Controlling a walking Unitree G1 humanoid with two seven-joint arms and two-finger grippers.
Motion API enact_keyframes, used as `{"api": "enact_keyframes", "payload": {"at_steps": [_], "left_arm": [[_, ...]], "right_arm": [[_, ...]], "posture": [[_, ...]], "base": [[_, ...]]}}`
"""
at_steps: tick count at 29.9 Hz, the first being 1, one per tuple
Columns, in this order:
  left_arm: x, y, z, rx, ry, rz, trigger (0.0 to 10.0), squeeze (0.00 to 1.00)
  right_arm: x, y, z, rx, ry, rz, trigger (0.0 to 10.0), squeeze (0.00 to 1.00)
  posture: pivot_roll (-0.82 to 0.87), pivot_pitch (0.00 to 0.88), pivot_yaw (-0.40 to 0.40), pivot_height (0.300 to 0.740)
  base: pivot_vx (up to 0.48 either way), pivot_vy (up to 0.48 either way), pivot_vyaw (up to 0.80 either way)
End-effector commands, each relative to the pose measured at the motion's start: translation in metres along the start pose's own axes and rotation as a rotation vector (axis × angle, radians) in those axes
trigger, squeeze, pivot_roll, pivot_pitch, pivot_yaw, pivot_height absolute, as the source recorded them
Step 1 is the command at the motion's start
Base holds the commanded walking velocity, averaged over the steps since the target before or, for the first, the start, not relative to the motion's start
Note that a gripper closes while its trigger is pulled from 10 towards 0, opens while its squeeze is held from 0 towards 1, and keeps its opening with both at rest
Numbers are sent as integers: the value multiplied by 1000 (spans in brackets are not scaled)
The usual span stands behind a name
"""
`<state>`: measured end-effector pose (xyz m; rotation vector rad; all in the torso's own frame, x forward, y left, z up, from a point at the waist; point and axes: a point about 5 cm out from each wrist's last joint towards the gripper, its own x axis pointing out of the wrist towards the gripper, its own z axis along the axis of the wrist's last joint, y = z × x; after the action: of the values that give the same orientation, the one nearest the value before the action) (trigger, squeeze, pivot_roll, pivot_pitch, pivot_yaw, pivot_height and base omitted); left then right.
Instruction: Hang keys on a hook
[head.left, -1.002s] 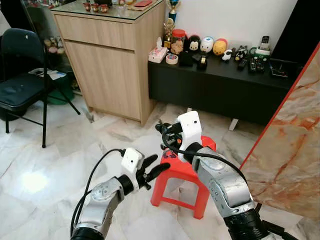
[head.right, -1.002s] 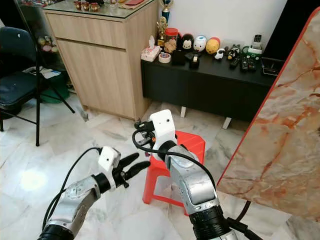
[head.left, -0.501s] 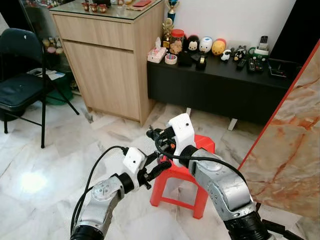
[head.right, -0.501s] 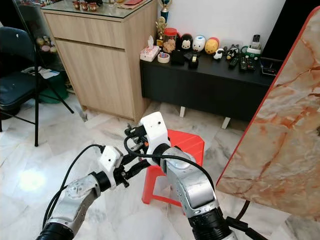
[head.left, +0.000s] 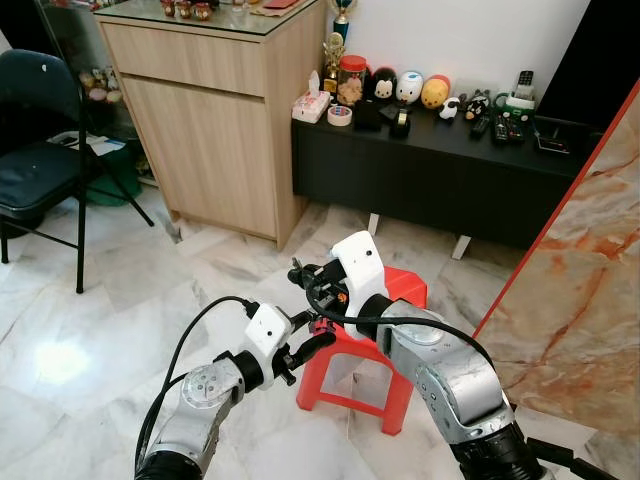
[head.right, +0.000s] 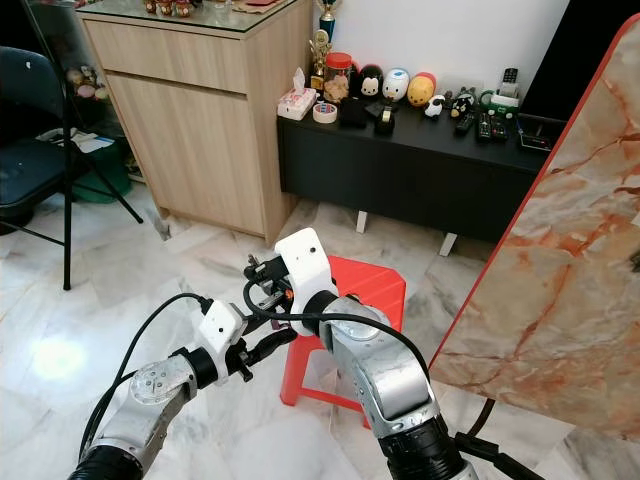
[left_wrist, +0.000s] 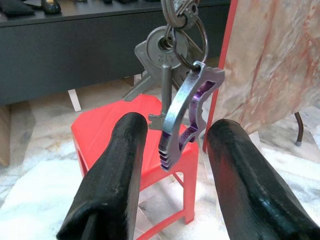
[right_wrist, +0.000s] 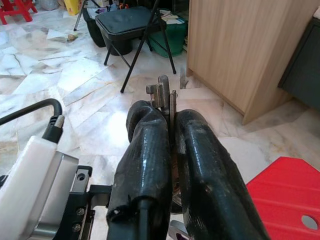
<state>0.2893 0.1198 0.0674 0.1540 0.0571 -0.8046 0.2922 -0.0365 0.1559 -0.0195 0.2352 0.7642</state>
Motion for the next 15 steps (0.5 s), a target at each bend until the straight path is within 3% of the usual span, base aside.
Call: {"api": "enact_keyframes", "payload": {"at_steps": [1,2,3,4,15], "left_arm": [[3,0,2,11,-6,-9,9255,0],[3,0,2,7,-9,-9,8039,0],[3,0,2,7,-9,-9,8039,0],[3,0,2,7,-10,-10,0,0],[3,2,1,-15,-23,7,0,0]], "right_arm": [[-2,1,8,-12,-29,7,10000,0],[-2,2,8,-12,-29,8,10000,0],[-2,2,8,-12,-29,8,10000,0],[-2,2,9,-11,-30,8,10000,0],[-1,0,7,-9,-27,-2,10000,0]], "posture": [[12,50,-90,740],[12,50,-90,740],[12,50,-90,740],[12,49,-90,740],[16,48,-90,740]], "base": [[0,0,0],[0,0,0],[0,0,0],[0,0,0],[0,0,0]]}}
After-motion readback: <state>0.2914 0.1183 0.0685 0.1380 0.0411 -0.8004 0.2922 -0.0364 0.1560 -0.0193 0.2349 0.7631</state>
